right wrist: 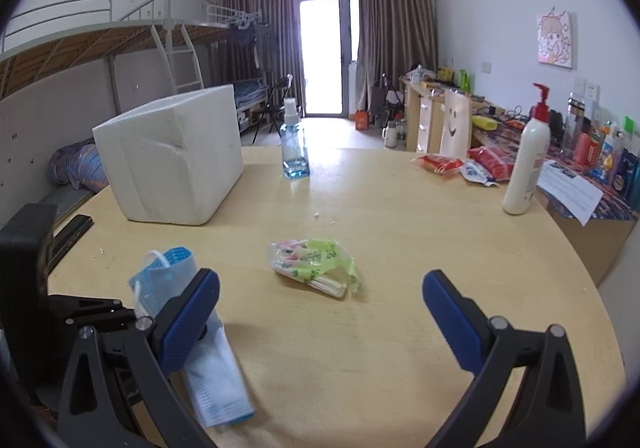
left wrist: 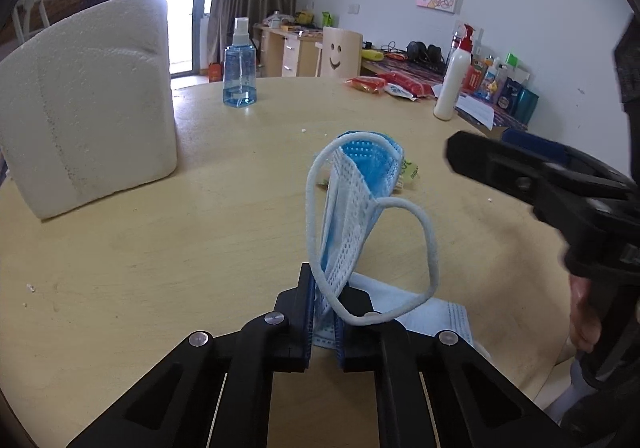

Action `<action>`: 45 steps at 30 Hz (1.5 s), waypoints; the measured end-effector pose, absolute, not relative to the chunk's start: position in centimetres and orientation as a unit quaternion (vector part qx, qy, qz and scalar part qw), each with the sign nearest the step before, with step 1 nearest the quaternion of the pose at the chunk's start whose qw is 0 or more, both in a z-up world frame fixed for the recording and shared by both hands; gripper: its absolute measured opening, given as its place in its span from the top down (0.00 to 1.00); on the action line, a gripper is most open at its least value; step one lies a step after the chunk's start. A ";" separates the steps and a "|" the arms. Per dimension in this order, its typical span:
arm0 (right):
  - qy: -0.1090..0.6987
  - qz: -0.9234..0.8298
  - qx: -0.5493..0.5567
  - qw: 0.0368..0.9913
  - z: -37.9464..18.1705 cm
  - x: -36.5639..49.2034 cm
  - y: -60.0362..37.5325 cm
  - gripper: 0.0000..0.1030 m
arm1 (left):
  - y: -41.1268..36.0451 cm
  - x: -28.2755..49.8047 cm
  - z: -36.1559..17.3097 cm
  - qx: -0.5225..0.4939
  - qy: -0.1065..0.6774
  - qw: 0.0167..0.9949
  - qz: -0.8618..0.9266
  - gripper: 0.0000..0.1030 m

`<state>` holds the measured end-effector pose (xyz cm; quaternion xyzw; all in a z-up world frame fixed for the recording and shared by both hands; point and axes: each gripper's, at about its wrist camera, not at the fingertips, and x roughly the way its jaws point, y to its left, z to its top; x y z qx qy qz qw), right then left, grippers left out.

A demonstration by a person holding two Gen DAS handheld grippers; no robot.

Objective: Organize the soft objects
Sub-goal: 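Reach the left gripper to the blue face mask and grasp it, then lift the mask with the left gripper while the right gripper grasps the snack packet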

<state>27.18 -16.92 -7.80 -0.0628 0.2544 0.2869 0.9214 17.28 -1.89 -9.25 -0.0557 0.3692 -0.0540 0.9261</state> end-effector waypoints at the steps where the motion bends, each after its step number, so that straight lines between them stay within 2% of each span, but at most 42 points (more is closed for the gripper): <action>1: 0.259 0.289 -0.063 0.919 -7.8 27.5 -16.7 0.00 | -1.6 17.2 -9.2 -0.059 0.370 0.926 -0.055 0.91; 19: 0.317 0.289 -0.107 0.897 -8.6 31.7 -12.1 0.00 | 2.3 16.3 -8.2 -0.092 0.363 0.927 -0.033 0.91; 33: 0.369 0.276 -0.143 0.876 -11.4 33.9 -10.2 0.01 | 3.0 16.0 -8.3 -0.103 0.362 0.925 -0.041 0.91; 34: 0.370 0.277 -0.146 0.875 -11.5 33.9 -10.1 0.01 | 3.0 16.0 -8.3 -0.102 0.363 0.925 -0.042 0.91; 36: 0.367 0.274 -0.148 0.876 -11.4 33.8 -10.0 0.12 | 2.9 16.1 -8.3 -0.103 0.366 0.924 -0.045 0.91; 39: 0.373 0.276 -0.149 0.873 -11.5 33.8 -9.8 0.21 | 2.9 16.1 -8.4 -0.105 0.365 0.924 -0.048 0.91; 41: 0.382 0.270 -0.151 0.871 -11.9 34.0 -9.8 0.23 | 3.0 16.1 -8.4 -0.106 0.365 0.924 -0.048 0.91; 45: 0.394 0.270 -0.141 0.867 -12.2 34.4 -10.1 0.34 | 3.2 16.0 -8.4 -0.109 0.366 0.923 -0.049 0.91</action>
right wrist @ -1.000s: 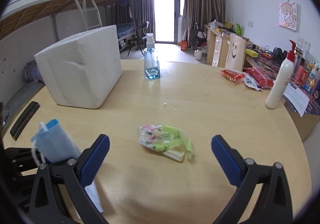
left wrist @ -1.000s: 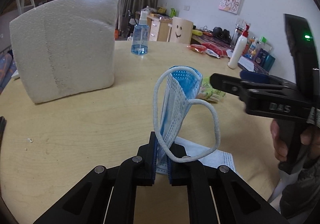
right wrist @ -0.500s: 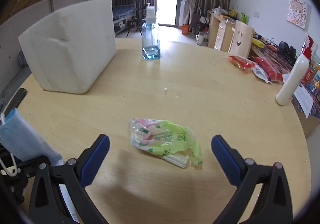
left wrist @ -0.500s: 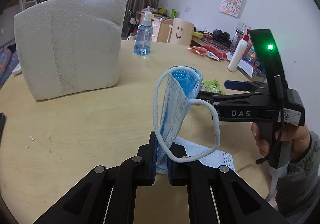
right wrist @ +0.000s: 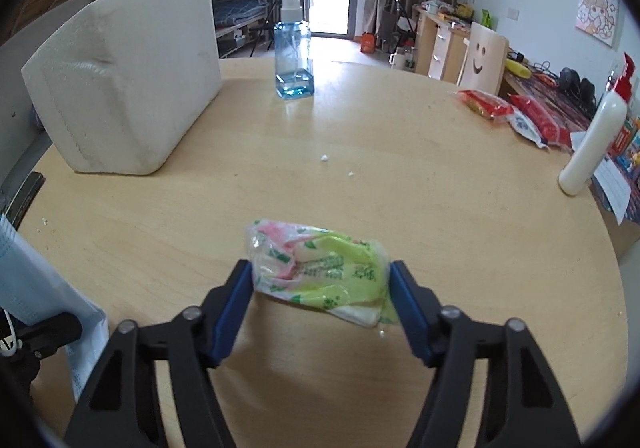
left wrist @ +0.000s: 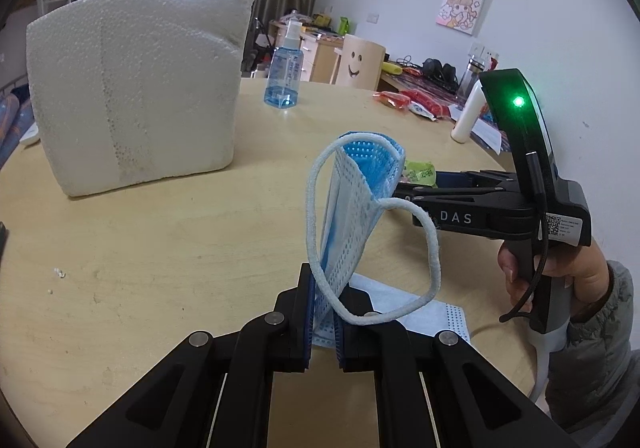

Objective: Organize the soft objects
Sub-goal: 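Lift the mask with the left gripper while the right gripper grasps the snack packet, then carry the mask in the left gripper while the right gripper carries the packet over the foam box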

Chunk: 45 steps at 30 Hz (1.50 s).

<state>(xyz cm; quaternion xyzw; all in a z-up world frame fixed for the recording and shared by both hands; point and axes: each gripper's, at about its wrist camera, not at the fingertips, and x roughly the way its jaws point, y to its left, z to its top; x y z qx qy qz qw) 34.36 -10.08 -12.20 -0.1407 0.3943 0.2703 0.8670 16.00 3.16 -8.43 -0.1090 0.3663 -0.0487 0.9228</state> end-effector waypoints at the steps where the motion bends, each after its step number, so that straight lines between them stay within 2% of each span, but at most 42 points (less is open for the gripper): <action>1: 0.396 0.271 -0.137 0.867 -12.2 34.4 -10.2 0.35 | 3.2 15.9 -8.4 -0.110 0.366 0.923 -0.049 0.91; 5: 0.401 0.274 -0.127 0.865 -12.3 34.2 -10.4 0.38 | 3.3 15.7 -8.0 -0.110 0.359 0.926 -0.049 0.91; 18: 0.356 0.281 -0.095 0.886 -8.9 31.9 -12.1 0.39 | 2.8 13.7 -6.3 -0.101 0.332 0.937 -0.044 0.91; 38: 0.242 0.281 -0.091 0.924 -3.1 25.3 -14.7 0.39 | 2.0 11.7 -2.1 -0.068 0.273 0.959 -0.037 0.91; 45: 0.164 0.271 -0.068 0.946 -1.2 23.0 -16.1 0.39 | 2.2 11.1 -0.7 -0.053 0.249 0.967 -0.029 0.91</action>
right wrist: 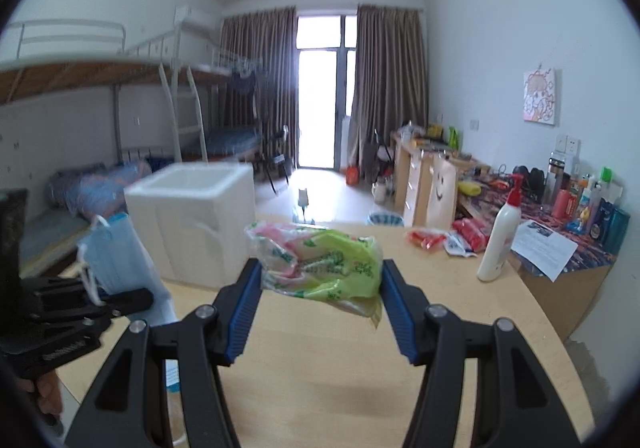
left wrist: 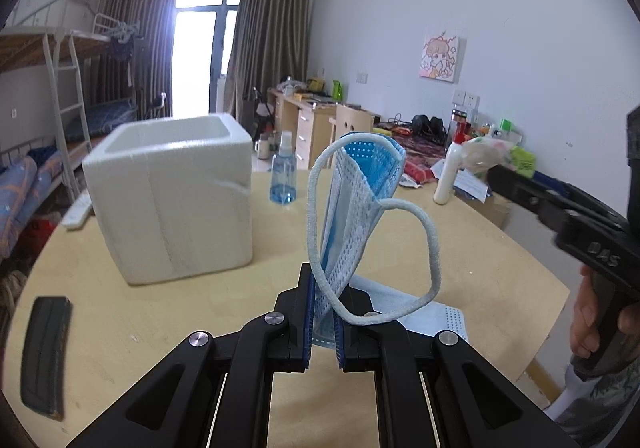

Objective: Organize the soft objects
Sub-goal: 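Carry the mask in the left gripper while the right gripper carries the packet over the foam box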

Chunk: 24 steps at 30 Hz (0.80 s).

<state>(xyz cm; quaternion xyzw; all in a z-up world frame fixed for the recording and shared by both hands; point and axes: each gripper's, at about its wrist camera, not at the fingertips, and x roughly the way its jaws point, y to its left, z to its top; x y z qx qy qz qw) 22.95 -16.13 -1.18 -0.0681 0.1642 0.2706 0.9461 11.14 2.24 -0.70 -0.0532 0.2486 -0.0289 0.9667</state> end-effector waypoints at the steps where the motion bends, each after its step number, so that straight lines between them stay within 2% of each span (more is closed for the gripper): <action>1: 0.156 0.273 -0.059 0.947 -1.0 22.7 -16.4 0.39 | 2.3 11.1 -0.5 -0.050 0.245 0.968 -0.025 0.91; 6: 0.126 0.270 -0.031 0.954 -0.5 21.8 -17.7 0.39 | 2.3 11.0 0.0 -0.044 0.232 0.971 -0.022 0.91; 24: 0.125 0.315 -0.033 0.940 -1.0 20.9 -15.6 0.38 | 6.0 8.0 2.3 -0.036 0.189 0.980 0.047 0.91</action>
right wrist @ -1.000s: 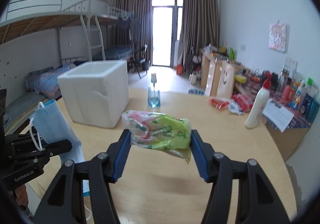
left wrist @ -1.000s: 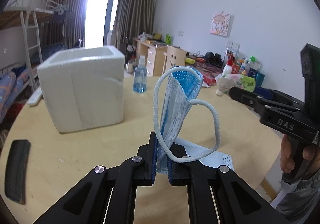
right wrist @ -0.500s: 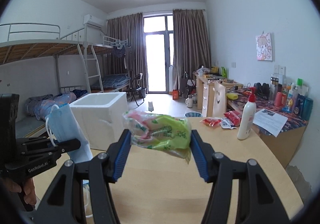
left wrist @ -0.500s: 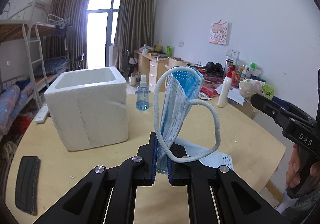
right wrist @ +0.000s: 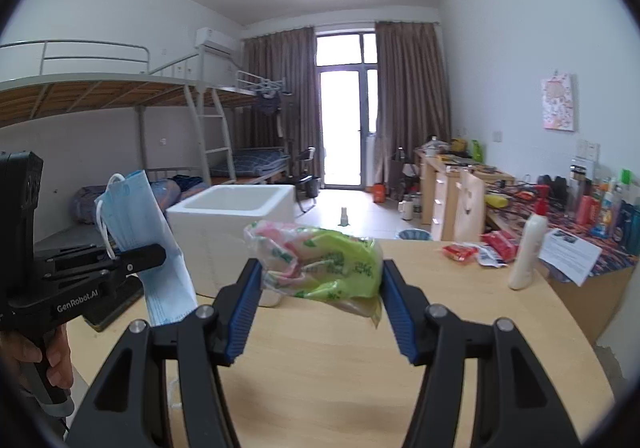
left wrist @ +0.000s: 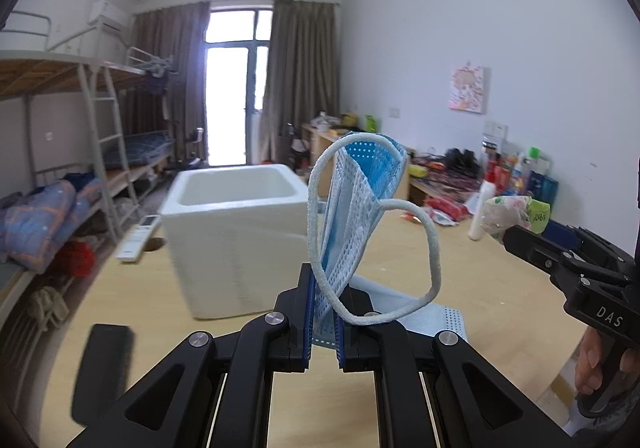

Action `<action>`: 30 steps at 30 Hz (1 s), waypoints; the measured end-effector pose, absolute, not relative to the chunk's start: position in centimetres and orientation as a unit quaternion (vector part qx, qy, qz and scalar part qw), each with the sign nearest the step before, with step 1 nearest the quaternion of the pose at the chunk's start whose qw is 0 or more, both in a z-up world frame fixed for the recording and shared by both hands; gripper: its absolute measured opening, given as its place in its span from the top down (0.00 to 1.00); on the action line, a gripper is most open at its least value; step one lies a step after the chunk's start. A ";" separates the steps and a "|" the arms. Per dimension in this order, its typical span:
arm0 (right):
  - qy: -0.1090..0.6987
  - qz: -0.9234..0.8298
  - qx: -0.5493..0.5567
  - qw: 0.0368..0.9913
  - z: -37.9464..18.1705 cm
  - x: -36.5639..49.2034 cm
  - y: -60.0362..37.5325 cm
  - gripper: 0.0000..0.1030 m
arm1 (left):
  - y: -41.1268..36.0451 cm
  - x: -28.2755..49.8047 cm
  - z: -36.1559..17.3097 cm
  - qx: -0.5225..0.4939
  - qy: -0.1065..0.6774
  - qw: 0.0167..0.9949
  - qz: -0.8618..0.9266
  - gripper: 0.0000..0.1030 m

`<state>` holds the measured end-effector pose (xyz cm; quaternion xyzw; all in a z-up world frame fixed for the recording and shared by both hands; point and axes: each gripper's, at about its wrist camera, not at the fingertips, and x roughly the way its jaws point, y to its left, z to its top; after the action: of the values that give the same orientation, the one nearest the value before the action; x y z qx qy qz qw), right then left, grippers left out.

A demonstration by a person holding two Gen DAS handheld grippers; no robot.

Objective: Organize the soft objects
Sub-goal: 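Carry the mask in the left gripper while the right gripper carries the packet over the foam box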

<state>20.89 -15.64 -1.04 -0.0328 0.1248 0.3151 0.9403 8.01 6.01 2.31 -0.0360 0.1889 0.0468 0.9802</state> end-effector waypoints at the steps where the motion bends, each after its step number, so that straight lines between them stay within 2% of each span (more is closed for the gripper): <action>1: 0.125 0.322 -0.032 0.938 -1.0 21.0 -15.3 0.38 | 6.4 7.8 2.4 -0.036 0.187 0.980 0.055 0.91; 14: 0.124 0.395 -0.039 0.910 -0.3 20.2 -10.5 0.38 | 10.1 4.9 3.3 -0.045 0.166 0.979 0.112 0.91; 30: 0.125 0.401 -0.087 0.903 0.5 20.7 -7.2 0.38 | 11.4 6.3 3.6 -0.059 0.164 0.979 0.107 0.91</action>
<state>20.75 -7.20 0.47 -0.0874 0.1252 0.4007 0.9034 6.34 11.45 3.61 -0.0593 0.1638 0.1070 0.9789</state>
